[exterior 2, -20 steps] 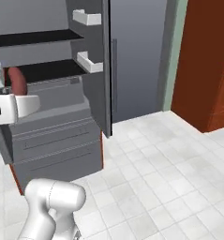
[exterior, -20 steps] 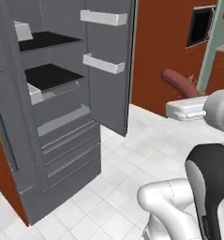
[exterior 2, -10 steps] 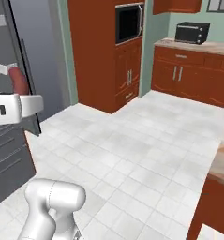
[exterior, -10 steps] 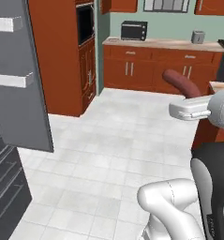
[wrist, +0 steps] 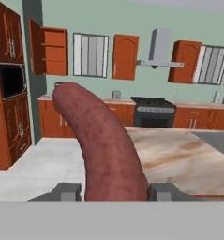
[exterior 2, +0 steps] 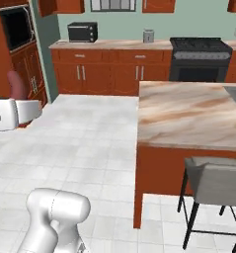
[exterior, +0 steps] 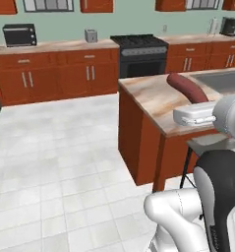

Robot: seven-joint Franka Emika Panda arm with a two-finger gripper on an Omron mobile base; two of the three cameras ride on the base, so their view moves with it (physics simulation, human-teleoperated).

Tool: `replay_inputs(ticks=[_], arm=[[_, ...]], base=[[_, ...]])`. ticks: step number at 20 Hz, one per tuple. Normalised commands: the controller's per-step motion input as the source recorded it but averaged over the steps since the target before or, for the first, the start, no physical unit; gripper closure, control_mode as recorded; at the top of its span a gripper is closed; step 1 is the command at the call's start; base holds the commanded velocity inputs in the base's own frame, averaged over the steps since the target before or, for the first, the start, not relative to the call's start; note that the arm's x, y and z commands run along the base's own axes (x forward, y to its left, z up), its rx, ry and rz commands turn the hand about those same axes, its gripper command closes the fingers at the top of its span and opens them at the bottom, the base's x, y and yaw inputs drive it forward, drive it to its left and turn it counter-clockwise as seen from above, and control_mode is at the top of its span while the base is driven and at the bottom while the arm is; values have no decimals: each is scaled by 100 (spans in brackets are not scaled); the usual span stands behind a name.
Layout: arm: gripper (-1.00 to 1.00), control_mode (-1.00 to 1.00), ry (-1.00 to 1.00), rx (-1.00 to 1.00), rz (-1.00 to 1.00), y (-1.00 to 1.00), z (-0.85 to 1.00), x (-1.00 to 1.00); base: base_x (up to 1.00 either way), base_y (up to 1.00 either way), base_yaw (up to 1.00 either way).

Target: Move the hot dog bun to the plate on the dining table and place the condiment next to that plate. Then navigate to the fridge and take the sausage and place it on the plate as well.

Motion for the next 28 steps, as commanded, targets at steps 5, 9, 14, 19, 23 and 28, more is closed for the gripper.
replay_inputs(ticks=[5, 9, 14, 19, 23, 28], arm=[[100, 100, 0, 0, 0, 0, 0, 0], [100, 100, 0, 0, 0, 0, 0, 0], [100, 100, 0, 0, 0, 0, 0, 0], [100, 100, 0, 0, 0, 0, 0, 0], [100, 100, 0, 0, 0, 0, 0, 0], [100, 100, 0, 0, 0, 0, 0, 0]], base=[[39, -100, -50], [63, -100, -34], [71, -100, -21], [80, -100, -9], [84, -100, -6], [88, -100, -3]])
